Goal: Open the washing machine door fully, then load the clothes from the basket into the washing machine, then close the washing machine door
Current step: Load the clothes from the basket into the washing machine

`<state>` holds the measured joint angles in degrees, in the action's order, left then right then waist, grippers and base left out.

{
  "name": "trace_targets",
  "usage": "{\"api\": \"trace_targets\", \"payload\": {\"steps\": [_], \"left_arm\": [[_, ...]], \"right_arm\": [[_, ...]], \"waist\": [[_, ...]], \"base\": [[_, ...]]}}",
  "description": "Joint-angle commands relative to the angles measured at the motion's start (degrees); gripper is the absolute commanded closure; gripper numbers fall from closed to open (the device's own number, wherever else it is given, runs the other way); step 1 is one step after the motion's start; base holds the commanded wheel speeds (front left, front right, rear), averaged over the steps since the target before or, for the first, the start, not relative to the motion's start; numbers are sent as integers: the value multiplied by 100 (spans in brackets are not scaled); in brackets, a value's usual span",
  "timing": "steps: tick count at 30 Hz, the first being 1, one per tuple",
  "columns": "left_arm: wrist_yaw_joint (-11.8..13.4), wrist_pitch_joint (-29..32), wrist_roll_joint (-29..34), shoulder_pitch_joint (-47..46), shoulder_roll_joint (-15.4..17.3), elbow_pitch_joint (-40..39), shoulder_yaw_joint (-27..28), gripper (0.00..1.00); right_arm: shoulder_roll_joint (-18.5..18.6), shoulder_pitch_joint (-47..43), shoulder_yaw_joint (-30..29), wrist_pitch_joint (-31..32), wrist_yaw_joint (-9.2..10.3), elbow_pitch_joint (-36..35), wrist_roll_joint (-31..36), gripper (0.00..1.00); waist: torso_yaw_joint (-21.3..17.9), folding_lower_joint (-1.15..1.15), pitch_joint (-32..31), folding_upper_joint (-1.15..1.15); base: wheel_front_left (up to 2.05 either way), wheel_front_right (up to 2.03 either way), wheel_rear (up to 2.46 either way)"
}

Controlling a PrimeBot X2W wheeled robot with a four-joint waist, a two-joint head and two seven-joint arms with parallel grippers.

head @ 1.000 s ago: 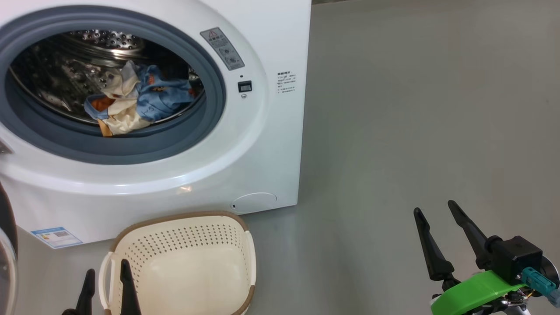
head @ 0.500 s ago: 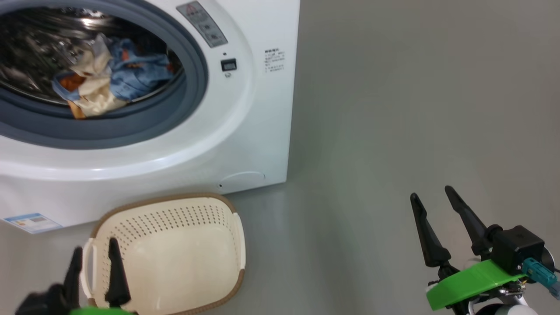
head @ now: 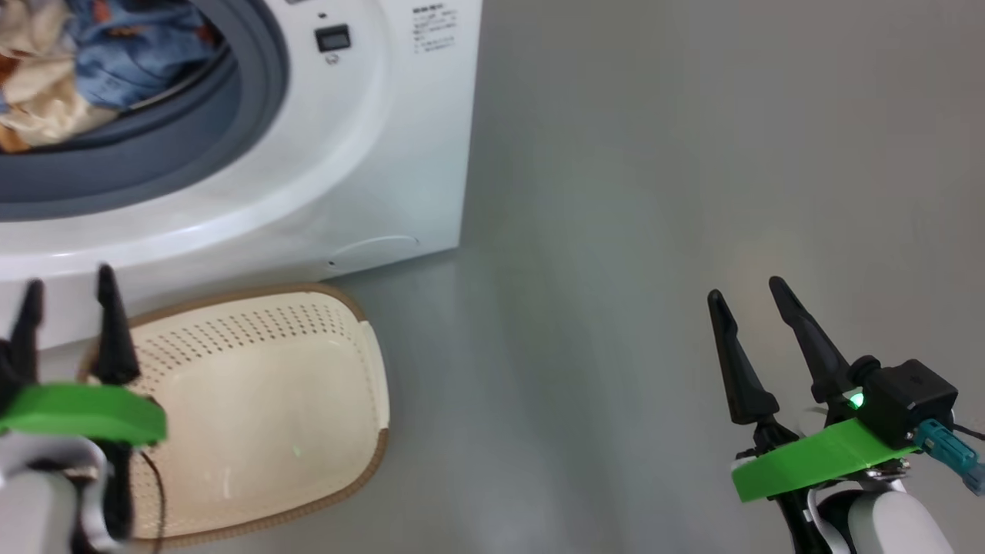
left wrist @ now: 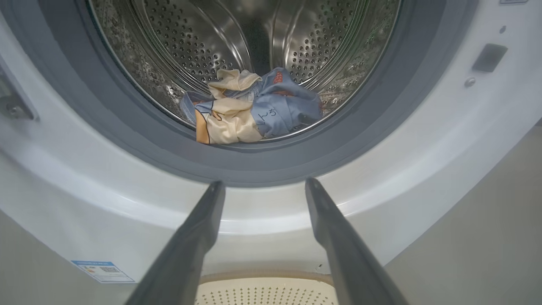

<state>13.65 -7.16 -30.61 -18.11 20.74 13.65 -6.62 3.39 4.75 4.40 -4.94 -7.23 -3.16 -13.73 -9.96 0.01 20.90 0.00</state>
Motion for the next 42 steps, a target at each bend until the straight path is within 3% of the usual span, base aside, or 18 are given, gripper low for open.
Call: {"api": "trace_targets", "payload": {"steps": [1,14,24,42], "left_arm": [[-15,46,12,-286,286,-31,258,0],[-134,1011,206,-1766,1445,544,384,0],[-263,2283,442,-2862,2368,831,201,0],[-152,4077,824,-3573,3196,697,-180,0]], "right_arm": [[11,147,156,-82,-25,-91,-40,0],[-41,511,452,-542,-25,394,-296,0],[-50,825,751,-858,-25,780,-660,0],[-51,1215,1083,-1004,-25,1021,-1194,0]], "waist": [[-332,-1,389,0],[-860,-1,966,0],[-1107,-1,1336,0],[-1387,-1,1773,0]], "base": [[0,0,0],[0,0,0],[0,0,0],[0,0,0]]}}
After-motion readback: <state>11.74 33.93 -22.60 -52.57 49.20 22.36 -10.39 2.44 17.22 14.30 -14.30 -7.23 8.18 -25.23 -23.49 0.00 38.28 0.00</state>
